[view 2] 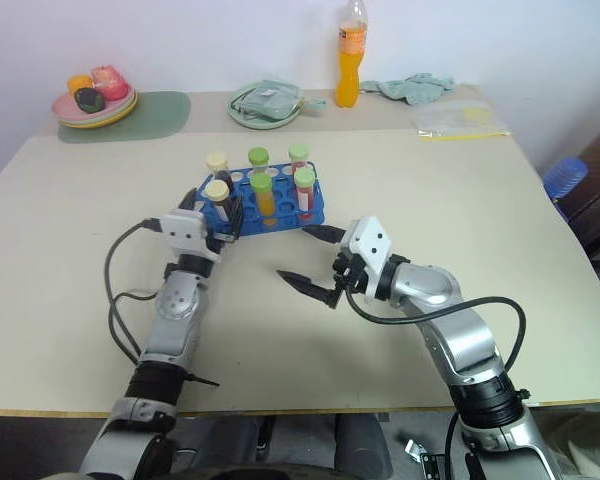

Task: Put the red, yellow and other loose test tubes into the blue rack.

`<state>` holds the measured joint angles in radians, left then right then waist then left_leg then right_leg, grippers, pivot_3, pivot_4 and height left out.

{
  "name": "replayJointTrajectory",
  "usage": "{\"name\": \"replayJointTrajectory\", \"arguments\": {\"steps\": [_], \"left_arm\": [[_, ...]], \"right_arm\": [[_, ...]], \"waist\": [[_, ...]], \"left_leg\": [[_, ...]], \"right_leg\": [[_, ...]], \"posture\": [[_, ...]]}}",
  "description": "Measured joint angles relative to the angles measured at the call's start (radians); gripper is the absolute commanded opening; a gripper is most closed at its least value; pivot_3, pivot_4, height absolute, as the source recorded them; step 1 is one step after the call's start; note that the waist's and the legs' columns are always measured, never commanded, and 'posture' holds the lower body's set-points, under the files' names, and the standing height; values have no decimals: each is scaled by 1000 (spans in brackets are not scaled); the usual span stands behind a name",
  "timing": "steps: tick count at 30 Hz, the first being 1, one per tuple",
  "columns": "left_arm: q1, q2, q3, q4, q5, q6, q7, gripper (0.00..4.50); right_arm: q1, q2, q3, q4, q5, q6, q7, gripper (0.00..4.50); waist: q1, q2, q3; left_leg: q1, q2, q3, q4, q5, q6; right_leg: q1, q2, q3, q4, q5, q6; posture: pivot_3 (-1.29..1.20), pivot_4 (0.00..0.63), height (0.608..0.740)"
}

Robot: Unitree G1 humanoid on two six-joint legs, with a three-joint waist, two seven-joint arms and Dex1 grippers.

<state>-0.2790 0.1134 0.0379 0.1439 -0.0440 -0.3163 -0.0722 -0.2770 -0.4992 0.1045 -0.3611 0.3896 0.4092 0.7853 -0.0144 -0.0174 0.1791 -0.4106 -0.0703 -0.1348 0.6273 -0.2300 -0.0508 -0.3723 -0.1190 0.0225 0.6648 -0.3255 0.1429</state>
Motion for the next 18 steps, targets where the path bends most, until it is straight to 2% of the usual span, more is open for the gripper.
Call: {"name": "replayJointTrajectory", "arguments": {"steps": [5,11,14,18], "left_arm": [[130,187,101,-302,-165,214,-129,4099],[309,478,192,-446,-275,484,-342,4099],[354,550,234,-445,-311,540,-427,4099],[356,553,246,-438,-321,550,-471,4099]], "right_arm": [[28,-89,-143,-8,55,44,-2,4500],[155,-243,-336,57,61,45,26,4500],[213,-284,-414,97,57,47,33,4500],[261,-299,-433,115,57,38,62,4500]], "waist": [[1,1,0],[4,1,0],[3,2,0],[0,3,0]], "left_leg": [[0,0,0,-1,0,0],[0,0,1,-1,-1,1],[1,1,1,-1,-1,1],[1,2,1,-1,-1,1]], "right_leg": [[0,0,0,0,0,0],[1,0,0,-1,0,-1],[1,0,0,-1,0,-1],[1,0,0,-1,0,-1]], "posture": [[0,150,740],[0,150,740],[0,150,740],[0,150,740]]}}
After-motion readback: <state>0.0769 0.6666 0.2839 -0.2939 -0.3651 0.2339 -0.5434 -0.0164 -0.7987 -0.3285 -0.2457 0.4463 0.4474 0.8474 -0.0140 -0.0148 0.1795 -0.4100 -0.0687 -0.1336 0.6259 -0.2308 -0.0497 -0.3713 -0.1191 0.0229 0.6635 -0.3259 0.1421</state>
